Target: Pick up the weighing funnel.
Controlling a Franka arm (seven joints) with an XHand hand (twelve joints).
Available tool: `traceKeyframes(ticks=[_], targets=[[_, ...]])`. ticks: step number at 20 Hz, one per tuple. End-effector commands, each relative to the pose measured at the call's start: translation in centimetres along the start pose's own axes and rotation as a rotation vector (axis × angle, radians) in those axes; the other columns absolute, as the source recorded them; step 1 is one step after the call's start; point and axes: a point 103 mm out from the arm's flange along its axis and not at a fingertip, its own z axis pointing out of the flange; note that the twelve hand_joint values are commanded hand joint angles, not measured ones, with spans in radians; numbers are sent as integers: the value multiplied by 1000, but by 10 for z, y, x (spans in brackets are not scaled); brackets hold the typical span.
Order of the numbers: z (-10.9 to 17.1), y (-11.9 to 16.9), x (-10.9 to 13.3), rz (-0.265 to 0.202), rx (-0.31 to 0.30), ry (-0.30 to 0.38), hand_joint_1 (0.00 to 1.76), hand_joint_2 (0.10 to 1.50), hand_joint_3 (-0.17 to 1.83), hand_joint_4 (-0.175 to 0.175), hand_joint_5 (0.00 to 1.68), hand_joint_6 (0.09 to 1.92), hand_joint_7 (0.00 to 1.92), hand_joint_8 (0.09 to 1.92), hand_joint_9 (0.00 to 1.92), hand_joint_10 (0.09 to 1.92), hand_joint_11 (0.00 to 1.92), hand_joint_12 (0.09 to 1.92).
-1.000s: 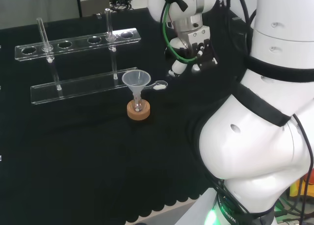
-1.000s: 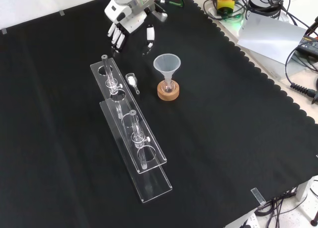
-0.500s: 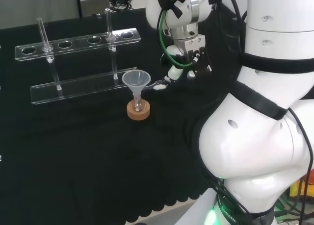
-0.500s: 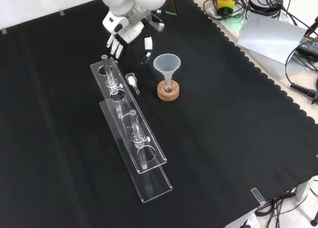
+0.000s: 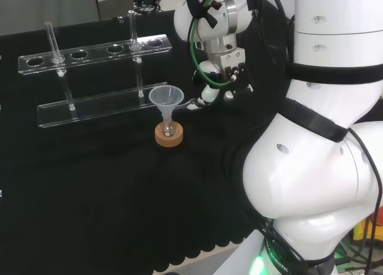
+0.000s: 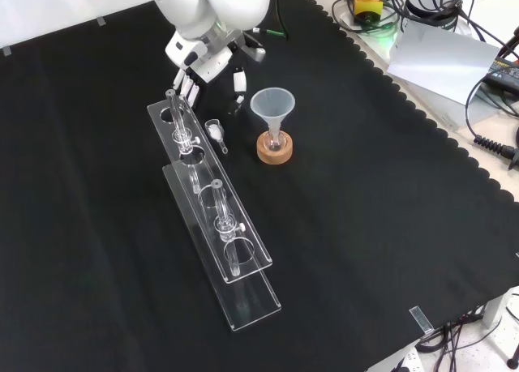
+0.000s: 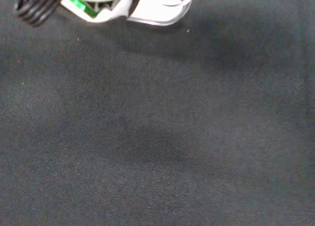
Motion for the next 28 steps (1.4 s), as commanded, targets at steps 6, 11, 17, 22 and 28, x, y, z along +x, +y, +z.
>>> traceKeyframes(ticks=[6,11,17,22,28], targets=[[12,9,4,-4,6,8,901,607,684,-56,588,310,357,725,658,580,400,1341],[14,11,3,-6,14,13,903,602,692,-56,518,484,354,731,656,587,396,1343],[23,17,8,-9,17,7,905,598,698,-56,499,533,353,733,654,590,394,1347],[23,17,9,-11,11,6,905,597,700,-57,498,544,353,733,654,590,395,1347],[24,18,9,-12,7,5,905,597,702,-57,502,555,353,734,655,591,397,1347]])
